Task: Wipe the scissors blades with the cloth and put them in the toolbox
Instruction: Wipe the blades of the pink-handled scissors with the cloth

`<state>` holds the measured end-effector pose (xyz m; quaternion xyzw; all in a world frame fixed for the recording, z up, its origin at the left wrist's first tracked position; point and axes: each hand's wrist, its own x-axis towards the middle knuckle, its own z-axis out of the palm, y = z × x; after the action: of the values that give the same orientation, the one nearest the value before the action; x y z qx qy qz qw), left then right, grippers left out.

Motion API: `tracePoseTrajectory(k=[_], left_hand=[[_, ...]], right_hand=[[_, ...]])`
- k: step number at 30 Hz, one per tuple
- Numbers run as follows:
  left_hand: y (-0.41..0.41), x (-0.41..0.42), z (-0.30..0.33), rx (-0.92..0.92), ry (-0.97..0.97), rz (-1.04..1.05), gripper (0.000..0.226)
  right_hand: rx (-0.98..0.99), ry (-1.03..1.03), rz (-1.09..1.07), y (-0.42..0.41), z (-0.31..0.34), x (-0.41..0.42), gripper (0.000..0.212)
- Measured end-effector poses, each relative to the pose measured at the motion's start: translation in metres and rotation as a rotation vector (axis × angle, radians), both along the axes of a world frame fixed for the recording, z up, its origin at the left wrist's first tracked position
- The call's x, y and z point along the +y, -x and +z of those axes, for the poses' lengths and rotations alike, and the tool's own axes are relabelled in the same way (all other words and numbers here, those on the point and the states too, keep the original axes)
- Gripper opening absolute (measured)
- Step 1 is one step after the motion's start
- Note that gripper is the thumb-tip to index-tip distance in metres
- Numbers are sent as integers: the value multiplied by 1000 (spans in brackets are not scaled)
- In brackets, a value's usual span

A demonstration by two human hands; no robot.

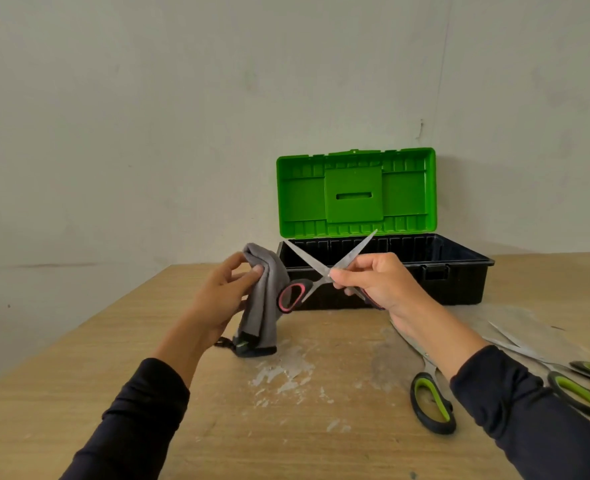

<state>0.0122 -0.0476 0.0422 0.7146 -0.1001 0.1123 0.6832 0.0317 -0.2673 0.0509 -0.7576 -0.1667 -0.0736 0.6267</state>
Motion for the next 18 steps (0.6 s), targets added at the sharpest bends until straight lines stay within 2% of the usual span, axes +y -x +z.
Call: tracePoseTrajectory(k=[3,7,12,18], left_hand=[[1,0,-1,58,141,-94,21],[-1,-4,-4,48,16,-79,23],[-2,-6,-8,37,-28,-130,26],[-3,10,-2,26,147,-71,23]], right_hand=[[-86,14,7,4,-1,9,9],[-114,29,2,9,-5,19,13],[-107,45,12,12,-7,22,16],[-55,233,63,10,9,8,22]])
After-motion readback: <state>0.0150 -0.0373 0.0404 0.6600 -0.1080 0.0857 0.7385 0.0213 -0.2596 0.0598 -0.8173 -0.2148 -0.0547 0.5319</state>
